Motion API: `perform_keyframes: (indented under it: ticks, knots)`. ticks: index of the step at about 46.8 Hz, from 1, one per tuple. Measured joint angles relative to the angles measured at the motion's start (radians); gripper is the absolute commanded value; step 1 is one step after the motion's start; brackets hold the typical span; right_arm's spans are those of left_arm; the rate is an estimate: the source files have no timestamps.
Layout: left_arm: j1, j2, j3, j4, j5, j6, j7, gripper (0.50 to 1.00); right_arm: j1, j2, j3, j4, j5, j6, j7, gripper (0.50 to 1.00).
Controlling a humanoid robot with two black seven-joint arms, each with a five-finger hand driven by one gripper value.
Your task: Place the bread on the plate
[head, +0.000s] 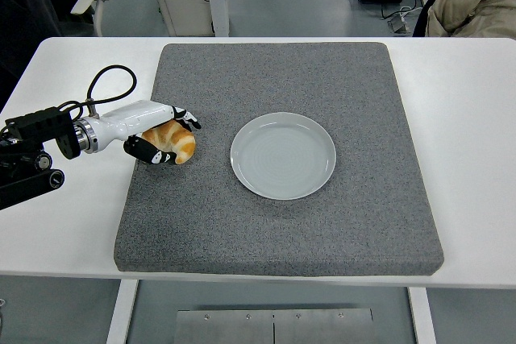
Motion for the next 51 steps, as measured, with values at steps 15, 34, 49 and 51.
perform_keyframes:
  ticks: [15,34,49,51]
  knots:
    - [-0.035,0.012,-0.033,0.000,-0.014,0.000,0.002,0.521,0.000,0.000,0.000,0.000,0.000,0.000,0.000,1.000]
    - [-0.125,0.044,-0.125,0.000,-0.018,-0.025,0.001,0.539,0.000,0.000,0.000,0.000,0.000,0.000,0.000,1.000]
    - [-0.157,0.043,-0.198,-0.001,-0.016,-0.105,0.000,0.542,0.000,0.000,0.000,0.000,0.000,0.000,0.000,1.000]
    - [-0.163,0.042,-0.199,-0.001,-0.016,-0.106,0.000,0.543,0.000,0.000,-0.001,0.000,0.000,0.000,0.000,1.000]
